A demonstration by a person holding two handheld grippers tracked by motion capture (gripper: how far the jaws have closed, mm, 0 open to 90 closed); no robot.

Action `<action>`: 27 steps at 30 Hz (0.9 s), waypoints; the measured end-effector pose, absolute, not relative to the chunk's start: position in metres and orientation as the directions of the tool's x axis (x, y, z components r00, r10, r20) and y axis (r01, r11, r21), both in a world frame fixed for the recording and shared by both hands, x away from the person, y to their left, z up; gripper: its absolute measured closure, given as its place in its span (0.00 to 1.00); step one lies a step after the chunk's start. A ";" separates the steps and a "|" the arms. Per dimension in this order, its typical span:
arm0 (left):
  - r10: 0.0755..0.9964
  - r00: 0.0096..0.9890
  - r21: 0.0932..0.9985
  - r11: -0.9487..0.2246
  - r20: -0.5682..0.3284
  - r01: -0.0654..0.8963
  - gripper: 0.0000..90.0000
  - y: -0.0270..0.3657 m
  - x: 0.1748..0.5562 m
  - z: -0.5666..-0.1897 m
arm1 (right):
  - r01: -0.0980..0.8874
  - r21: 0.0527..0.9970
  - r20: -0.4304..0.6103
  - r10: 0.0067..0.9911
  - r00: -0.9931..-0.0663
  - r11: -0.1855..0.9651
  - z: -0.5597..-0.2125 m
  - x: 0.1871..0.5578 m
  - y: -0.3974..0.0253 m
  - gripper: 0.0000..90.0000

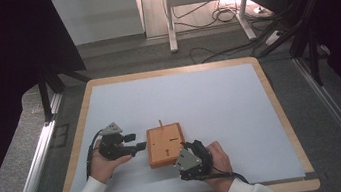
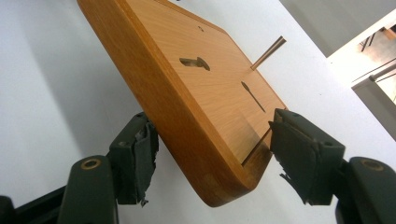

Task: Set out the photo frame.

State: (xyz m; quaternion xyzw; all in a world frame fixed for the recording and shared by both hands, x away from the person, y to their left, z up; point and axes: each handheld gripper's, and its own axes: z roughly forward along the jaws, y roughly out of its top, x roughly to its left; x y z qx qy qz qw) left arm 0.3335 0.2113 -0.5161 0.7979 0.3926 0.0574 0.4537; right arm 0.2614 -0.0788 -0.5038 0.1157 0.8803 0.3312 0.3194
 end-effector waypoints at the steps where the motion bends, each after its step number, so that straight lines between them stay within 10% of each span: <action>1: 0.681 0.684 0.770 -0.278 -0.264 0.574 0.39 0.213 0.333 -0.516 | -0.008 0.659 -0.486 0.418 -0.768 0.752 -0.503 0.261 -0.079 0.38; 27: 0.690 0.674 0.746 -0.297 -0.263 0.596 0.38 0.220 0.332 -0.527 | -0.056 0.651 -0.521 0.392 -0.758 0.757 -0.493 0.267 -0.078 0.47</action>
